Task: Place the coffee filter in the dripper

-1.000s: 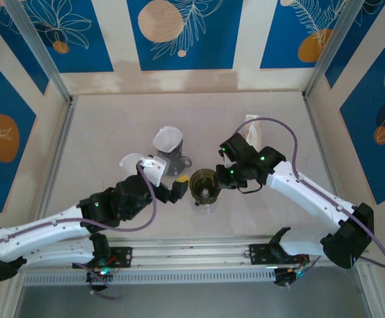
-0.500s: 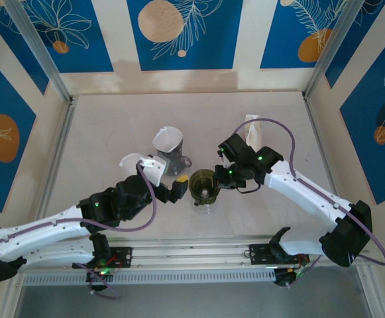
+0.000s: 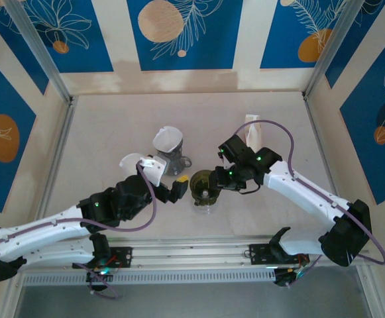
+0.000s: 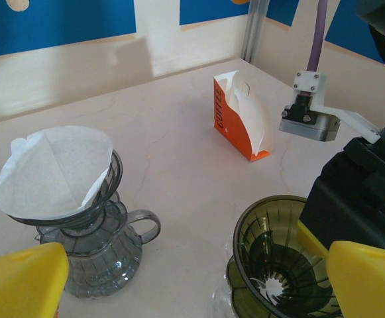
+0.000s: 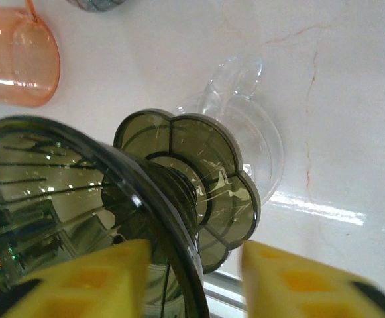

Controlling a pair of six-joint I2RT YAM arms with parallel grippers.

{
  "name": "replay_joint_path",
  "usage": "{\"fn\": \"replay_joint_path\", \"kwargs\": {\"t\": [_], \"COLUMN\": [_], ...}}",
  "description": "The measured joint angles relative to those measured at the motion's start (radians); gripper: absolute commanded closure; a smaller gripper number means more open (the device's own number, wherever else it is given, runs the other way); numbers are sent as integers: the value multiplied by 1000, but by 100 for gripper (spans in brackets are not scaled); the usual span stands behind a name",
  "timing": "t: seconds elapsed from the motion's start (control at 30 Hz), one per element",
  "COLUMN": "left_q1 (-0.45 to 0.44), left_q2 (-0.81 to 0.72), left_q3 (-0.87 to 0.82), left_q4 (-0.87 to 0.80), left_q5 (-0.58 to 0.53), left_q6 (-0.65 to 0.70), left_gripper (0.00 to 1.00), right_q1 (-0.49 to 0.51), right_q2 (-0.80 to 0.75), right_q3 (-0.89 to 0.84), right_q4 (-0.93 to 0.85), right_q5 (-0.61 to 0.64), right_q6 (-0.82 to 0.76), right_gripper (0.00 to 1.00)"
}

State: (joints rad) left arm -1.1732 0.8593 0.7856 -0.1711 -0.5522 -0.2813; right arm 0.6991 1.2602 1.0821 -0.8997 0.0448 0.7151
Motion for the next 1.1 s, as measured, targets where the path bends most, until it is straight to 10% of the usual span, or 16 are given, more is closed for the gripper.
{"fn": "replay_joint_path", "kwargs": {"t": [0.63,1.1], "left_q1": [0,0], "left_q2": [0,2], "left_q3": [-8,-10], "left_q4": [7,8], "left_q5": [0,0], "left_q6": [0,0], "left_gripper": [0,0], "right_q1": [-161,-433], "right_q2": [-128,166], "right_q3": [49,182], "right_q4": [6,159], "right_q5": [164,312], "right_q6": [-44,-201], "right_gripper": [41,53]}}
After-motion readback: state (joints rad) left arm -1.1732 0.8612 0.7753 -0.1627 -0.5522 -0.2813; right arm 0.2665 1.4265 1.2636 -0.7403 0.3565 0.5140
